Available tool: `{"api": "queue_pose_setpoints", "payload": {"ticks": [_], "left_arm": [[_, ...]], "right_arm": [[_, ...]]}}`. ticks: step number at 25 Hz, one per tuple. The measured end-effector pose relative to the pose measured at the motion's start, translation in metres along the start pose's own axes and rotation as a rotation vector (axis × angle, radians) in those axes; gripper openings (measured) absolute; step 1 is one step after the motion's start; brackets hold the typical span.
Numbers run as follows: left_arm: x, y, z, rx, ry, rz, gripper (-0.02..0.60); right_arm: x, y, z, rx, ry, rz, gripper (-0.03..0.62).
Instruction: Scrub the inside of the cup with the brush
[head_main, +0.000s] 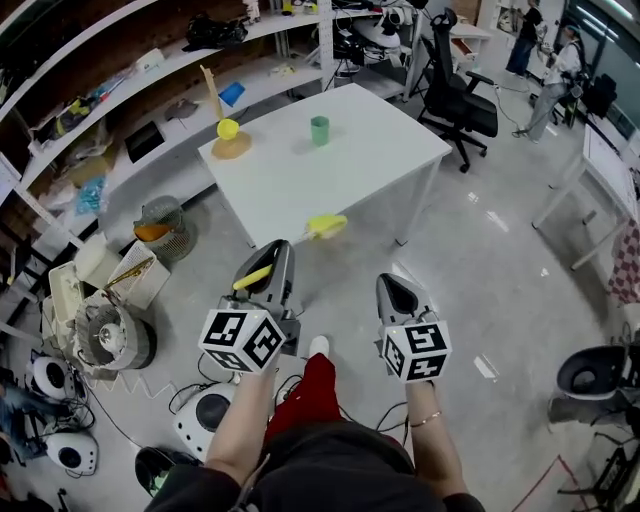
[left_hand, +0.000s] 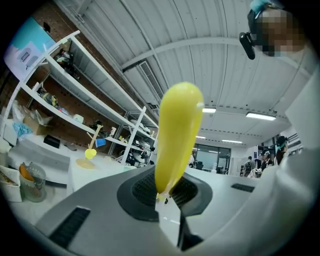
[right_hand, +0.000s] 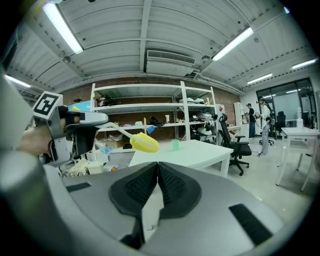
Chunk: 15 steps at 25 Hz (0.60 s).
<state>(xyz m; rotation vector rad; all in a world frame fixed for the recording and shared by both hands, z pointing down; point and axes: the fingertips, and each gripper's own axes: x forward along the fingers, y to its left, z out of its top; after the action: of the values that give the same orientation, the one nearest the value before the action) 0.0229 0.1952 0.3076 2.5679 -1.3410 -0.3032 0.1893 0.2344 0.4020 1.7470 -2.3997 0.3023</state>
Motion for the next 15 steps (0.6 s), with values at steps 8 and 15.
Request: {"api": "queue_pose_setpoints", "payload": {"ticks": [8, 15], "left_arm": [[0.110, 0.103, 0.018, -0.030, 0.007, 0.021, 0.038], [0.181, 0.176, 0.032, -0.052, 0.022, 0.030, 0.038]], "right_arm": [[0.155, -0.023, 0.043, -0.004, 0.018, 0.030, 0.020], [0.269, -0.034, 0.068, -0.012, 0.023, 0.035, 0.020]]}}
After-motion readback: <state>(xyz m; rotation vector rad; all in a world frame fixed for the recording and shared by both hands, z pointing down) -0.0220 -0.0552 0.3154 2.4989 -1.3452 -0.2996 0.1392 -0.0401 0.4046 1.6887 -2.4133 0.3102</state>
